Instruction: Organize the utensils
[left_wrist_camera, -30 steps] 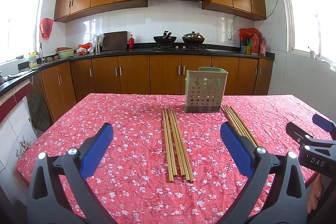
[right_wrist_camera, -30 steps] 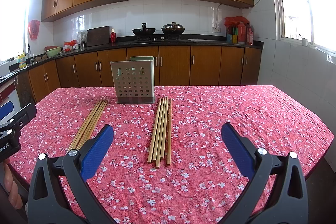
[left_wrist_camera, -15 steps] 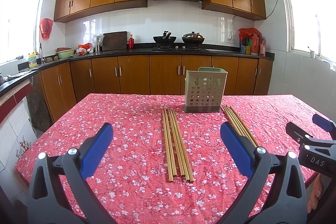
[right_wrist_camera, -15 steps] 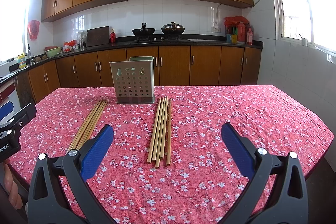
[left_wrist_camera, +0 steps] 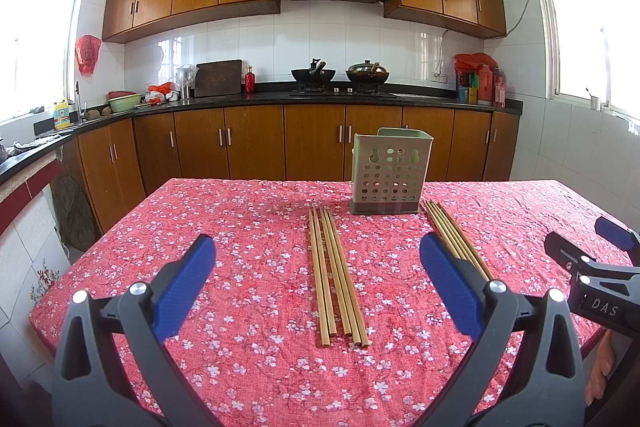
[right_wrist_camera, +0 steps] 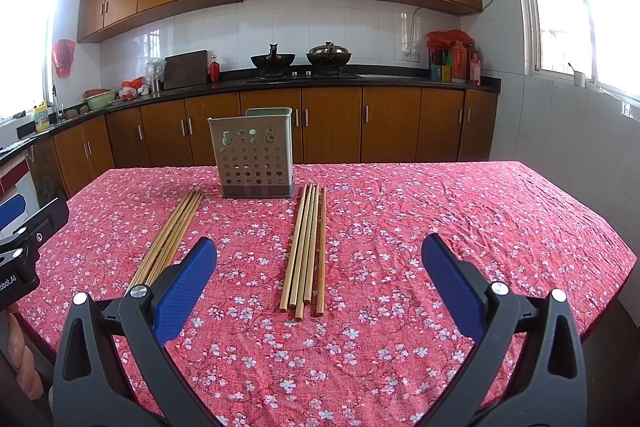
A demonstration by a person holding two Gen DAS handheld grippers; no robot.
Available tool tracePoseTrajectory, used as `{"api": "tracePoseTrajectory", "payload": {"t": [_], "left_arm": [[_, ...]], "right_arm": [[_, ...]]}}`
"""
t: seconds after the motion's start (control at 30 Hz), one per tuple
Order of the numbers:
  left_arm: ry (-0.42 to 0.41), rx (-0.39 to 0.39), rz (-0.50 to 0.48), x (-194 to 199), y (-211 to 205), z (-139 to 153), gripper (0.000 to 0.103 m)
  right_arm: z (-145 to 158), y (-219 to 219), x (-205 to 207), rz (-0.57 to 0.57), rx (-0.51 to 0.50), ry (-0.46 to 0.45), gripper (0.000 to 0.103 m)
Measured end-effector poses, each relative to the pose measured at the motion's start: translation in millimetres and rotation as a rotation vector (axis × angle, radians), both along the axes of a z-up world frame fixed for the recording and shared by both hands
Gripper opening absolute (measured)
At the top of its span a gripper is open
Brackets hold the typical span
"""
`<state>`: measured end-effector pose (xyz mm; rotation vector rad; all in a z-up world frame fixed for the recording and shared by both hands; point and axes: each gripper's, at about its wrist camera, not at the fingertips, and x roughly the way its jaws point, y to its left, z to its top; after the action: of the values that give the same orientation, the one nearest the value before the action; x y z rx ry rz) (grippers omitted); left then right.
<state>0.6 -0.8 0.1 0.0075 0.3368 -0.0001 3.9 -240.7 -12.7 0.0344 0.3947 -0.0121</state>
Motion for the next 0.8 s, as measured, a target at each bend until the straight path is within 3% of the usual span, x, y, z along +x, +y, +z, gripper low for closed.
{"api": "tracePoseTrajectory", "payload": {"t": [0.47,0.67,0.8], "left_arm": [[0.006,-0.001,0.003,1.6,-1.9,-1.3,0.099],[0.113,-0.021,0.054,21.2,0.5,-14.0,0.099],[0.201,-0.02,0.095,43.1,14.2,-26.9,0.099]], "right_arm": [[-0.3,-1.3,0.4,-0.002,0.006,0.008,0.101],[-12.1,-14.5,14.5,-0.015,0.053,0.068,0.101],[-27.2,-32.4,38.1,-0.067,0.096,0.177,0.101]]}}
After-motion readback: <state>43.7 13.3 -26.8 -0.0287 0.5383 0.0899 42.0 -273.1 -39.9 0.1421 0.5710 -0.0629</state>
